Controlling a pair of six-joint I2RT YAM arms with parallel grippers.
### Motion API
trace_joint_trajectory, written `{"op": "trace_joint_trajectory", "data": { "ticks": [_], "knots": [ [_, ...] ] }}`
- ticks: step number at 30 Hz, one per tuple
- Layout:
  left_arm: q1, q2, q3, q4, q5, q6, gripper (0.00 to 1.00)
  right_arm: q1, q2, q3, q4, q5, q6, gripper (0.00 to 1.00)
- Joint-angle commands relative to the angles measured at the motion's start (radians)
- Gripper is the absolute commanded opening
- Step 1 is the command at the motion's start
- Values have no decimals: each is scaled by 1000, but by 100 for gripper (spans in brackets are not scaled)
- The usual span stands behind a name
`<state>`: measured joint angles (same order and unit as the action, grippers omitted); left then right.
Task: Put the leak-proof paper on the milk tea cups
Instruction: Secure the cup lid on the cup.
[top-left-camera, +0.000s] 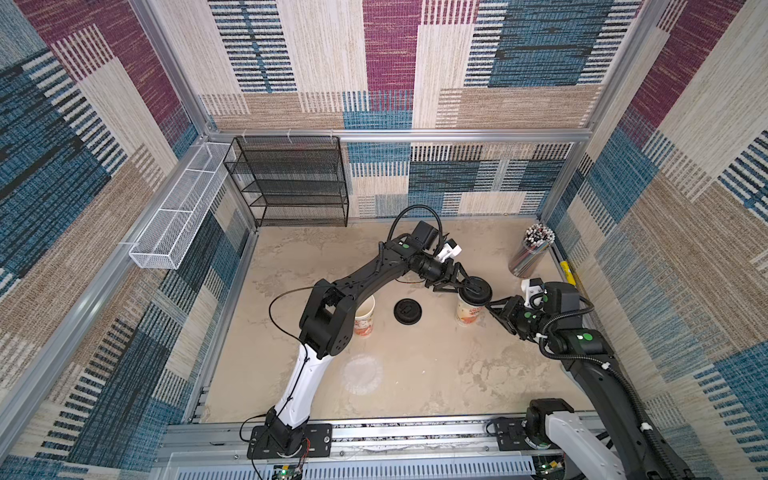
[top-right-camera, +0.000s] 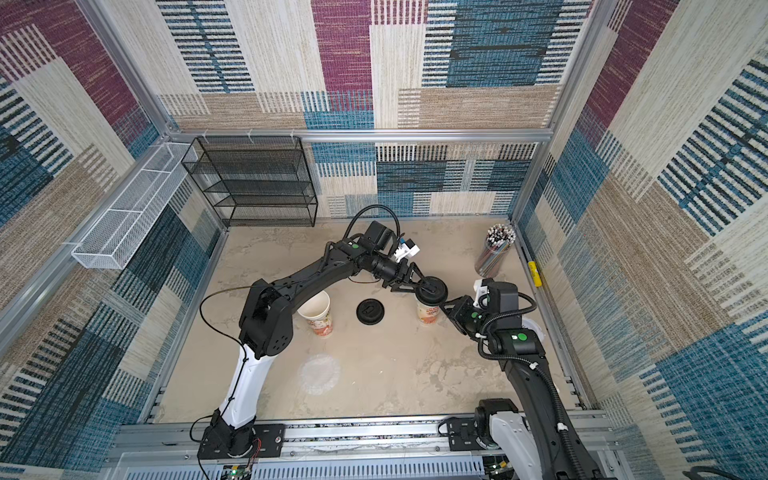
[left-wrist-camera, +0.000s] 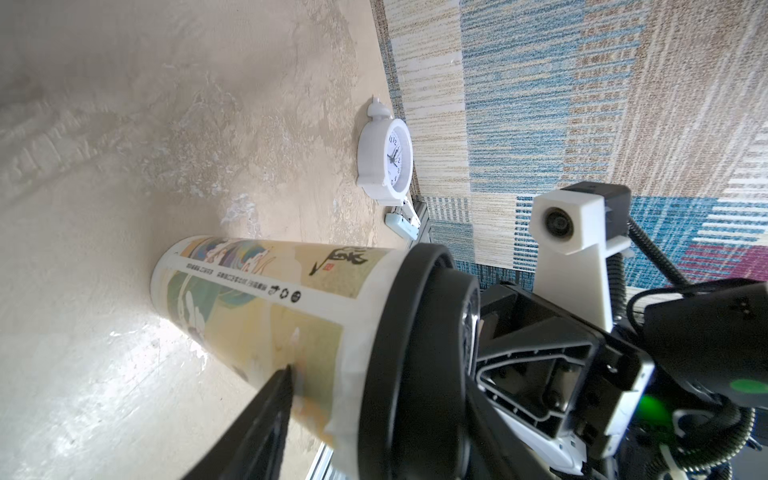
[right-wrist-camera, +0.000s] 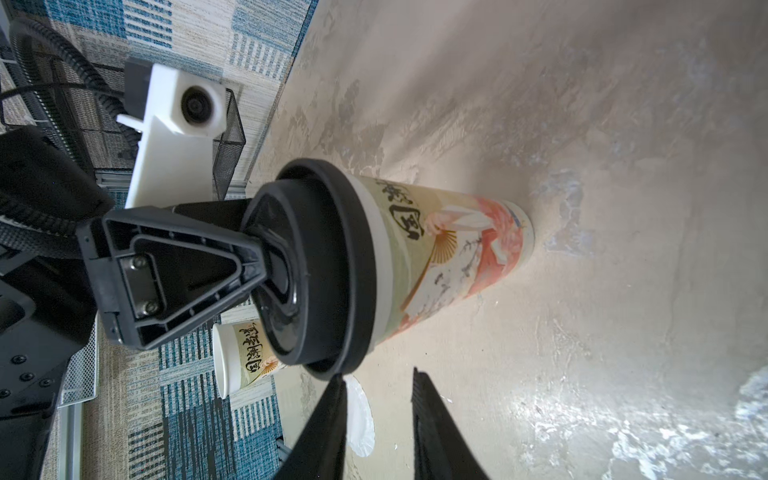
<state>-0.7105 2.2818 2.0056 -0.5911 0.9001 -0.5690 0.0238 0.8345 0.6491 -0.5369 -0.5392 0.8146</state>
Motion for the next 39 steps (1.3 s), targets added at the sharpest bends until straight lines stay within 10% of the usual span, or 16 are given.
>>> {"op": "trace_joint_trajectory", "data": {
  "ticks": [1,39],
  "knots": [
    [-2,34,-21,-283,-274,47,61,1,9,-10,74,-20,21,30],
    [-2,33,-29,-286,-280,49,61,0,41,-125,107,71,56,14]
  ]
}}
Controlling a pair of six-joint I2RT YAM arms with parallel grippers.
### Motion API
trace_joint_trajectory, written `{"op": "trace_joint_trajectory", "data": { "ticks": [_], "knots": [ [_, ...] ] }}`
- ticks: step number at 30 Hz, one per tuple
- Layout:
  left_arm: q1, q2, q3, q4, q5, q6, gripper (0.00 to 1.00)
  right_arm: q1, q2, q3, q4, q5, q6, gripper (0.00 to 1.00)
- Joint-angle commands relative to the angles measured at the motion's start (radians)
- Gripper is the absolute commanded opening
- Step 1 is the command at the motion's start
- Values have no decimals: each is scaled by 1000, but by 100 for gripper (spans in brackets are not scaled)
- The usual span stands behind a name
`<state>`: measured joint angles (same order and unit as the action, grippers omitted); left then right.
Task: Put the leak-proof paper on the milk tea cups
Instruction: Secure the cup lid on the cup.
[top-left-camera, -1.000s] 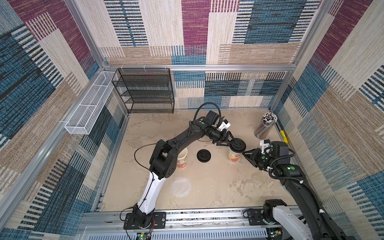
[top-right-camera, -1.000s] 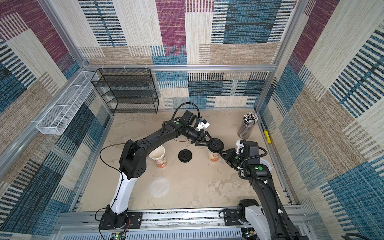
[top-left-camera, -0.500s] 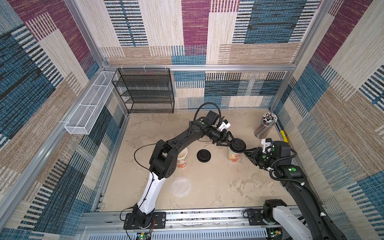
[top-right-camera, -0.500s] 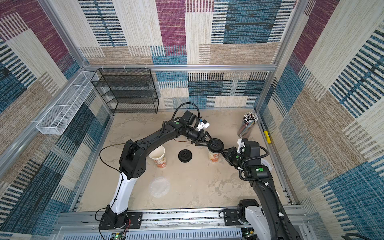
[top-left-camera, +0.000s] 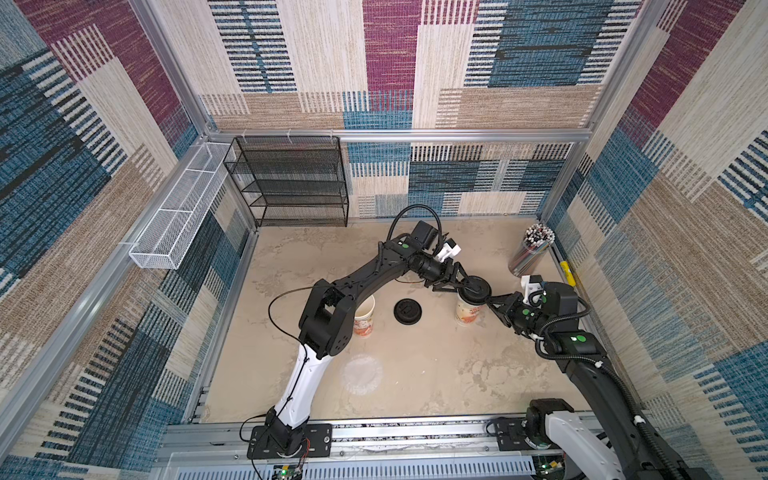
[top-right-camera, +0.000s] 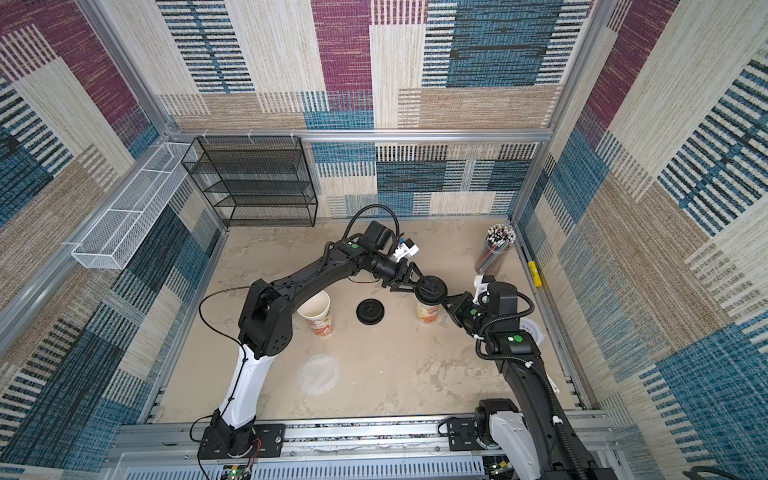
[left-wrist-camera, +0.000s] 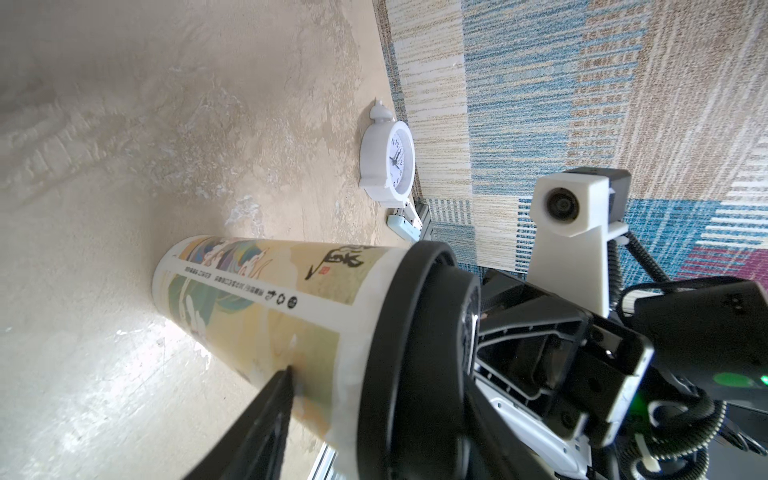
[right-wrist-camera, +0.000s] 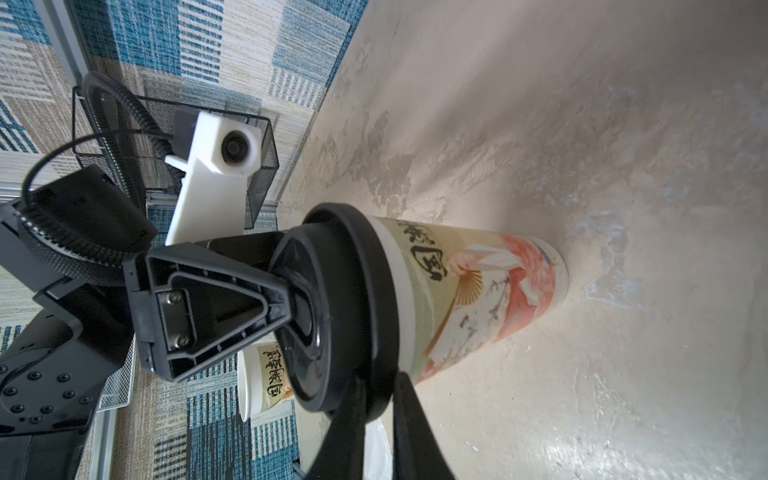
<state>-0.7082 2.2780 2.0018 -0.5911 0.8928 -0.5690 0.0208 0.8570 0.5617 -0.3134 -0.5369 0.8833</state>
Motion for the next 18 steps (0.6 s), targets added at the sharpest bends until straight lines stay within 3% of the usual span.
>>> {"op": "trace_joint_trajectory", "data": {
  "ticks": [1,12,18],
  "knots": [
    [-4,36,-27,-286,-272,48,61,4,22,-49,-121,75,-13,13],
    [-4,41,-29,-286,-273,47,61,3,38,-70,-184,119,-35,13],
    [5,35,4,-286,-263,38,61,3,-11,83,-182,95,-41,26]
  ]
}}
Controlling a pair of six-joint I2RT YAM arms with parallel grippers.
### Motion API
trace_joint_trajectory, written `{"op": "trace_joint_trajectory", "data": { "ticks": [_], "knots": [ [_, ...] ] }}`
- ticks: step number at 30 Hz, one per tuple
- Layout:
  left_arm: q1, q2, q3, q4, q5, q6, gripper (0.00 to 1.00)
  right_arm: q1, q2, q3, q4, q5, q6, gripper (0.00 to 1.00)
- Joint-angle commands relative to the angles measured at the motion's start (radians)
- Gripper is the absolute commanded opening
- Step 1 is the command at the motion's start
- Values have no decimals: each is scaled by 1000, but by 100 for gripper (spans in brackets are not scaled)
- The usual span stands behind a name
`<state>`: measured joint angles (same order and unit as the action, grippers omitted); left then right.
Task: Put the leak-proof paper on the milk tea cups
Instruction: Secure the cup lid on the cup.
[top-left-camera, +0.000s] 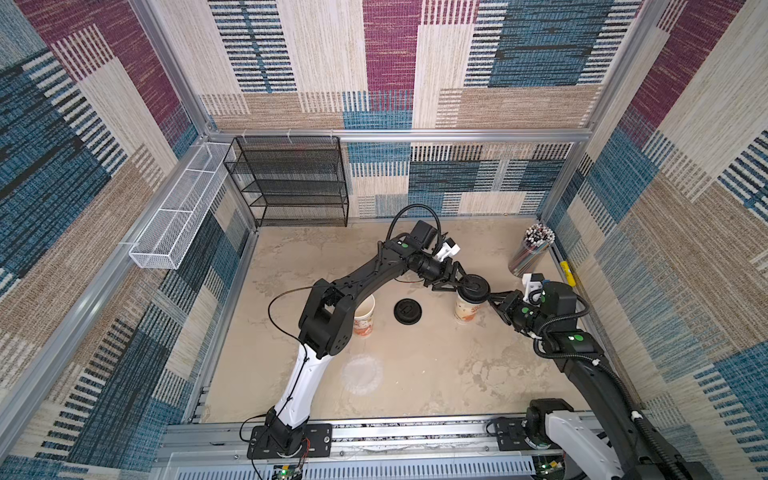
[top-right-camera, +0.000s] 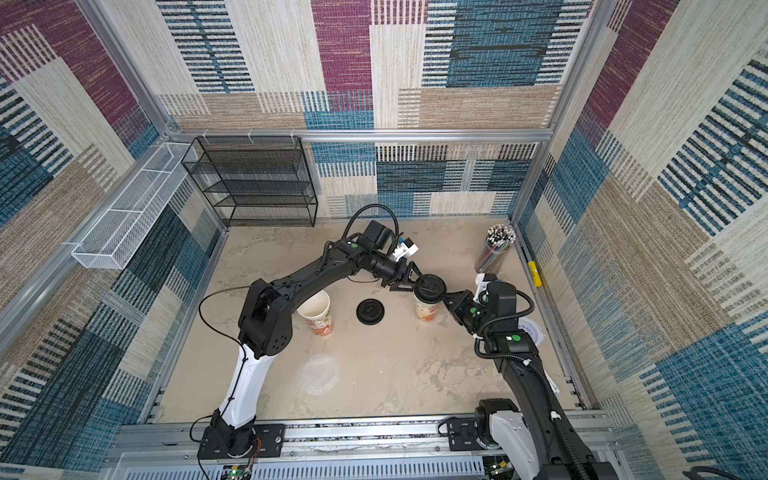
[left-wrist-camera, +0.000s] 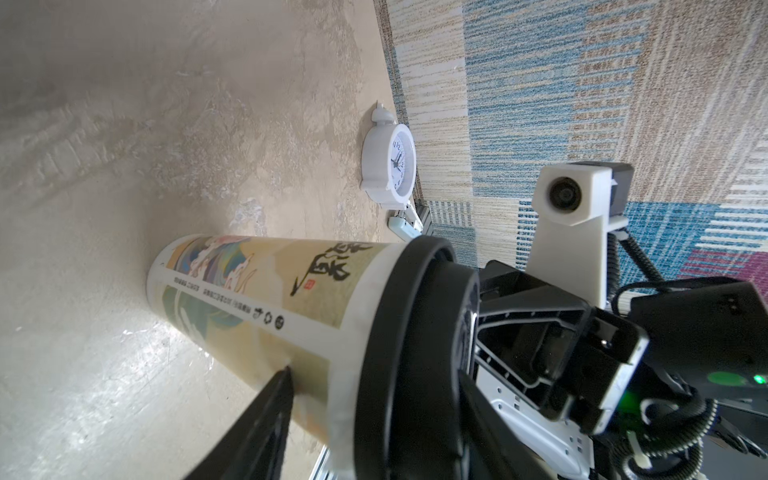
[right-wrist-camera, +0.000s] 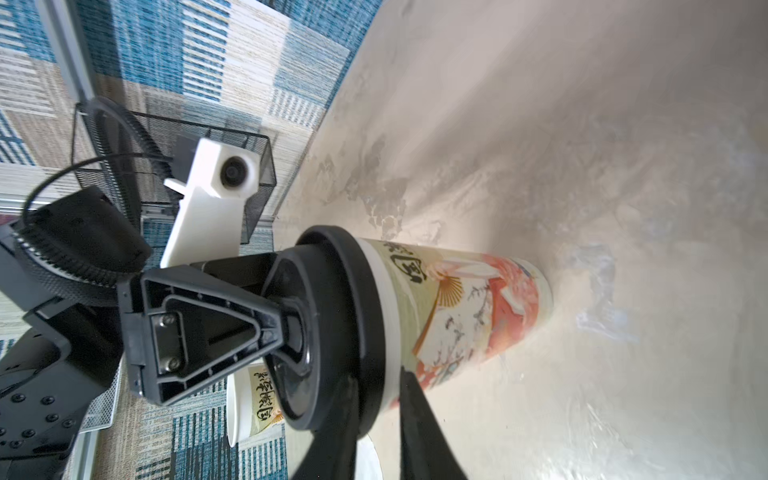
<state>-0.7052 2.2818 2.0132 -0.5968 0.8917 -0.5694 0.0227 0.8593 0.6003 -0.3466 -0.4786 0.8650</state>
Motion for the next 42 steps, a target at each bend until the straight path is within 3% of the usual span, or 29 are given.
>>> {"op": "trace_joint_trajectory", "data": {
  "ticks": [1,15,26,31,38,42],
  "knots": [
    [5,27,3,-280,-261,37,62,1,-11,74,-161,38,-25,28],
    [15,23,197,-284,-184,48,80,2,9,179,-213,35,-38,34],
    [-15,45,246,-281,-122,59,80,0,12,203,-230,25,-37,34],
    [-8,33,282,-274,-129,58,85,0,12,241,-253,33,-43,34],
    [16,-24,315,-268,-160,57,99,0,9,297,-322,58,-86,35],
    [40,-86,332,-300,-215,68,99,0,28,364,-376,76,-148,35]
  ]
}}
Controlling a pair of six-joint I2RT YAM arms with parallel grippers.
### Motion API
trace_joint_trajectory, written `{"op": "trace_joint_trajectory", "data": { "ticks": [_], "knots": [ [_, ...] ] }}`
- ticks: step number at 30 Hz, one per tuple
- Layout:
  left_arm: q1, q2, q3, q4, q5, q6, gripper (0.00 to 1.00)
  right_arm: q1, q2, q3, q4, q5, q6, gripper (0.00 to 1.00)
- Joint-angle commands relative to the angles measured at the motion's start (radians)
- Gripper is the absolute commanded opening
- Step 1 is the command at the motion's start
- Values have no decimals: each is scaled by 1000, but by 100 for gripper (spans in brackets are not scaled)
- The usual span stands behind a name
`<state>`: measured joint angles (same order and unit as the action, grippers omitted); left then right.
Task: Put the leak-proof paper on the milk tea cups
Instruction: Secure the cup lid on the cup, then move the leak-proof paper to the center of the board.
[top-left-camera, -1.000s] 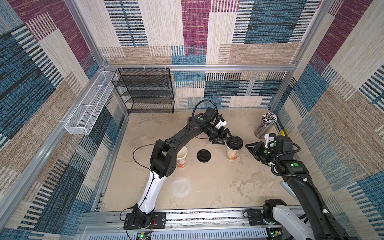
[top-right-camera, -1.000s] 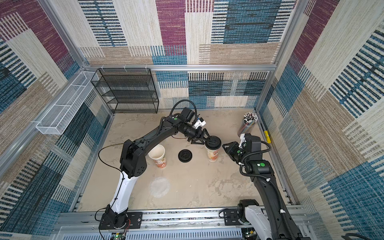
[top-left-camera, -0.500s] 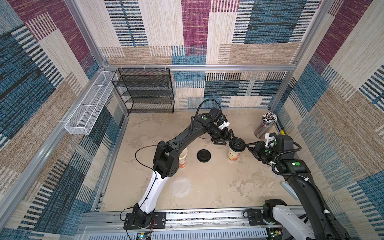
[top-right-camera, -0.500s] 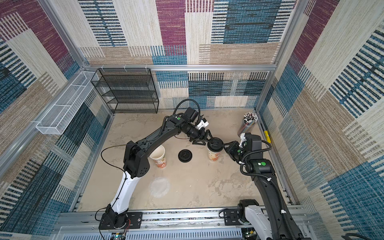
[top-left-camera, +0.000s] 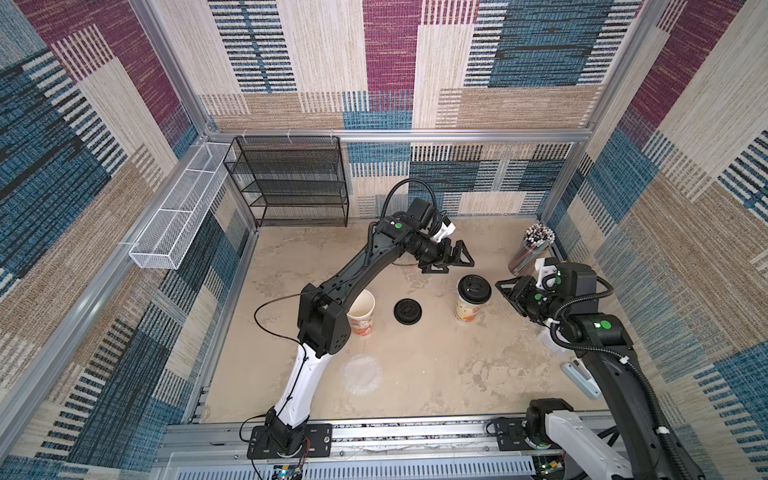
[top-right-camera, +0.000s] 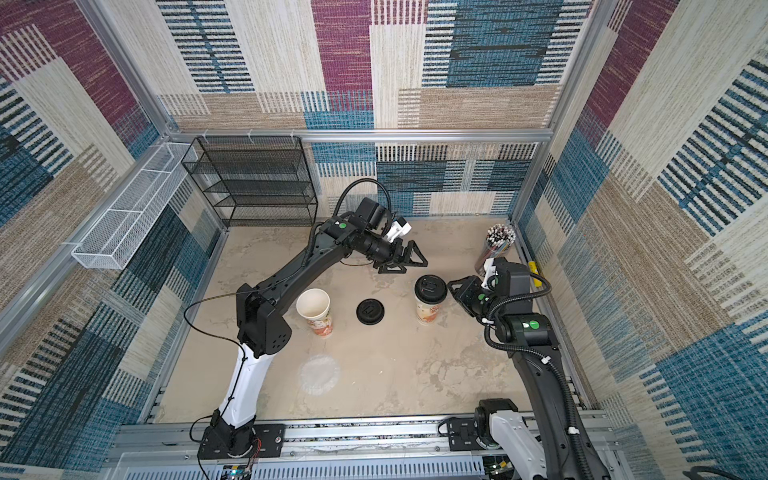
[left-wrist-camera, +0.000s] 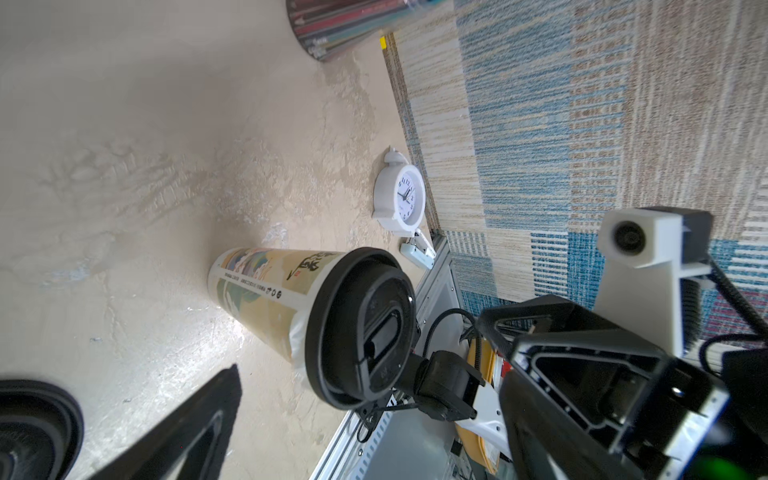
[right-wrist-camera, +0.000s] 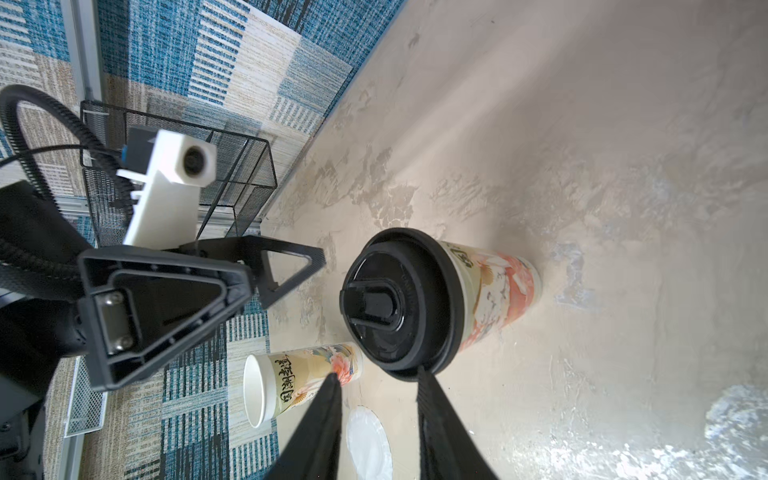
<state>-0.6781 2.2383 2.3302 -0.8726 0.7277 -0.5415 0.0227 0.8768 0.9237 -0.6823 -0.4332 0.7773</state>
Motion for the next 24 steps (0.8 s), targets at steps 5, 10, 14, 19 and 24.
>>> {"op": "trace_joint_trajectory", "data": {
  "ticks": [5,10,14,19,24],
  "knots": [
    [87,-195,-35,-67,-200,43,92,3,81,191,-118,21,-151,34],
    [190,-418,-198,-100,-375,94,88,72,159,300,-132,-10,-171,33],
    [332,-596,-384,-107,-425,97,89,242,257,388,-123,39,-159,33],
    [545,-811,-669,-120,-485,42,89,444,388,468,-91,101,-146,34],
    [727,-1013,-961,-163,-519,-7,87,616,479,428,-16,144,-118,33]
  ]
}}
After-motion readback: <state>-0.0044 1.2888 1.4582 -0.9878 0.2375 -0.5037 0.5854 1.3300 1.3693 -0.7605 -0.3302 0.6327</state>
